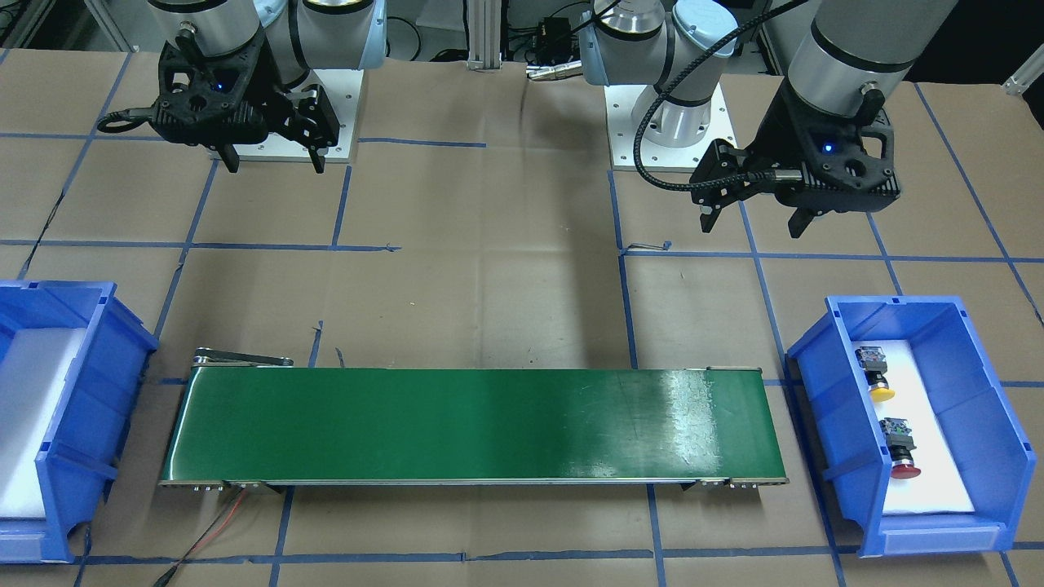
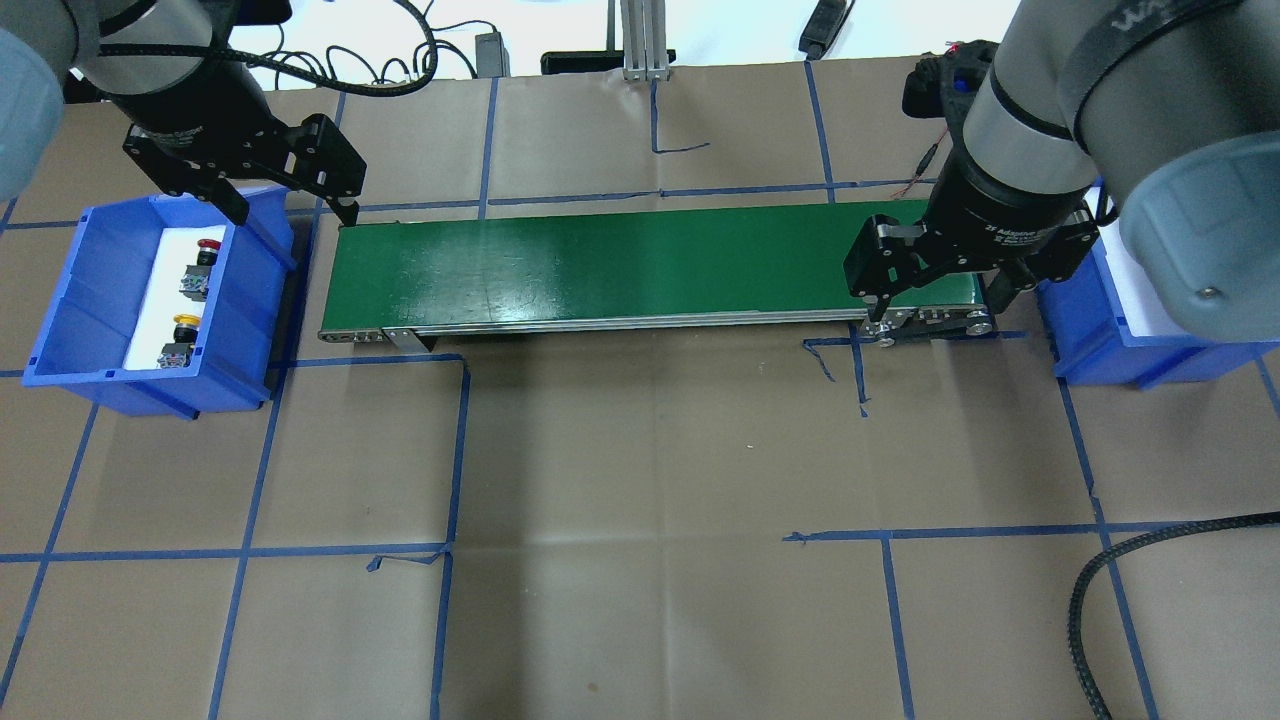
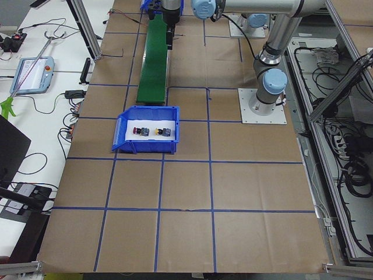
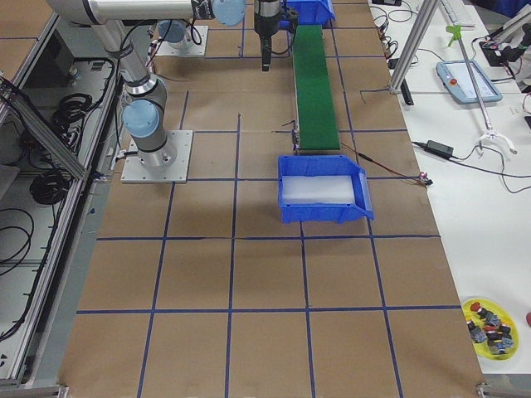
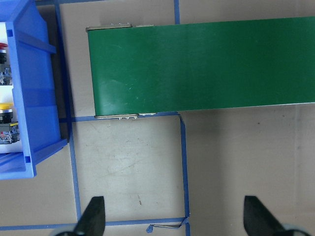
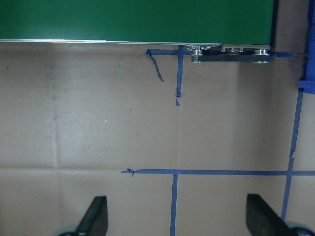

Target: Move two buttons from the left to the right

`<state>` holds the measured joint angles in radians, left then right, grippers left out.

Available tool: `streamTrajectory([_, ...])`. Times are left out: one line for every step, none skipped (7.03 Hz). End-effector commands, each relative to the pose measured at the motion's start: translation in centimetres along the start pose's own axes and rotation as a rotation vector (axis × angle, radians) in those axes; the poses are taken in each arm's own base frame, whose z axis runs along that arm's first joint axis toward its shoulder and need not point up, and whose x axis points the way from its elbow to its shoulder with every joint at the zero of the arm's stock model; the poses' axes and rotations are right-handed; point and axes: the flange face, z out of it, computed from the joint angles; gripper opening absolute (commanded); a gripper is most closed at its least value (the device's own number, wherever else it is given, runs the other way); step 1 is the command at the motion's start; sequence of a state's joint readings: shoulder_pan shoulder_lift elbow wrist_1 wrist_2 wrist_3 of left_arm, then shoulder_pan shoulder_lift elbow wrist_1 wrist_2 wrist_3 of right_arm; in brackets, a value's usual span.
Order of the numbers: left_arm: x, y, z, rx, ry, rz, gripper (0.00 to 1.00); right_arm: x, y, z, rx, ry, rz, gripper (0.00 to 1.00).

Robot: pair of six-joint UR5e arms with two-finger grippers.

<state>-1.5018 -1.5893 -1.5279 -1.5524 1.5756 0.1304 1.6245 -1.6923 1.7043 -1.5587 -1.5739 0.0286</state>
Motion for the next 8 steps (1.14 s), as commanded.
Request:
streamTrajectory([0.00, 0.00, -0.01, 0.000, 0.000, 0.000, 1.00, 0.02, 0.04, -0.05, 0.001, 0.001, 0.002, 1.00])
streamTrajectory([-0.08, -0.07, 0.00, 0.000, 0.000, -0.002, 1.00, 0.02, 0.04, -0.05, 0.001, 0.001, 0.002, 1.00])
streamTrajectory([-0.09, -0.07, 0.00, 0.000, 0.000, 0.000, 1.00, 0.01, 0.01, 0.09, -0.002, 0.002, 0.002, 1.00])
streamTrajectory([-0.07, 0.04, -0.09, 0.002, 0.000, 0.000, 1.00, 0.01, 0.01, 0.09, -0.002, 0.002, 0.002, 1.00])
streamTrajectory([-0.14, 0.08, -0.16, 0.003, 0.000, 0.000, 1.00, 0.01, 0.02, 0.11, -0.004, 0.002, 0.002, 1.00])
streamTrajectory([-0.22, 0.07, -0.22, 0.003, 0.000, 0.003, 1.00, 0.01, 0.02, 0.11, -0.004, 0.002, 0.002, 1.00])
streamTrajectory([-0.22, 0.07, -0.22, 0.003, 0.000, 0.003, 1.00, 0.01, 0.02, 0.11, -0.004, 0.002, 0.002, 1.00])
streamTrajectory([-0.26, 0.33, -0.22, 0.002, 0.000, 0.003, 1.00, 0.01, 0.04, 0.18, -0.005, 0.002, 0.004, 1.00])
